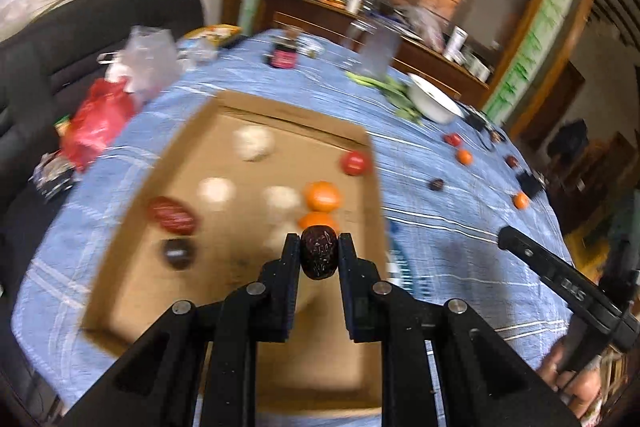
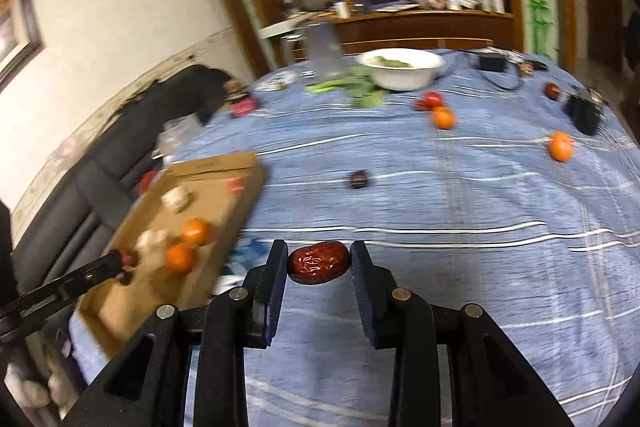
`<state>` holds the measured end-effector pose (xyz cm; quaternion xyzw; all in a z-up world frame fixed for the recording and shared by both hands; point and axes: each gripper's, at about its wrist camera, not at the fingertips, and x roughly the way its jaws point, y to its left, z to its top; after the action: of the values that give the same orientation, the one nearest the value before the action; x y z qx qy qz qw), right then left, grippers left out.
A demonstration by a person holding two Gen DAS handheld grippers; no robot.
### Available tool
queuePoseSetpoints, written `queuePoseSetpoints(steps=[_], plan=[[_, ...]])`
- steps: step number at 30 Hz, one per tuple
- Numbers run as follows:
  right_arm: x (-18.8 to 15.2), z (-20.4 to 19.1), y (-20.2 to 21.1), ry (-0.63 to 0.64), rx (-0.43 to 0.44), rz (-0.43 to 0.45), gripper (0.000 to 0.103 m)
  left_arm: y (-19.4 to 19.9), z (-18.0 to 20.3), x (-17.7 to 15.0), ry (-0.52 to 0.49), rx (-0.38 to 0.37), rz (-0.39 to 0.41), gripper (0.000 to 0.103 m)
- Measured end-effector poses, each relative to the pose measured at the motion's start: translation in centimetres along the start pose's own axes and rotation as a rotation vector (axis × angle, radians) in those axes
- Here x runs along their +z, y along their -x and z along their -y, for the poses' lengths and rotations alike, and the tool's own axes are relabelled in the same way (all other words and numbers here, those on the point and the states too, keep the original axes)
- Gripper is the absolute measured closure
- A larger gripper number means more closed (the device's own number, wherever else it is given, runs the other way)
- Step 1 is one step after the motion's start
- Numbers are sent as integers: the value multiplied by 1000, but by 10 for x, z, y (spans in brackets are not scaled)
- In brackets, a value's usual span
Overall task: Organize fruits
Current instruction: 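Carry both dates into the tray and open both tools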
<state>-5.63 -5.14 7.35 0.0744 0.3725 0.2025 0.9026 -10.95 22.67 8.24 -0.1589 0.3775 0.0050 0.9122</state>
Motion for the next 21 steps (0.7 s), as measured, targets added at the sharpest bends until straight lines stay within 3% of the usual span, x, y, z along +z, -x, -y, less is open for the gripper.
queuePoseSetpoints(steps=[9, 21], plan=[[-23, -88, -16, 144, 115, -75, 68, 6, -50, -13, 33, 111, 13, 85], [-59, -151, -58, 314, 120, -162, 68, -5, -73, -22, 53, 129, -17, 85]])
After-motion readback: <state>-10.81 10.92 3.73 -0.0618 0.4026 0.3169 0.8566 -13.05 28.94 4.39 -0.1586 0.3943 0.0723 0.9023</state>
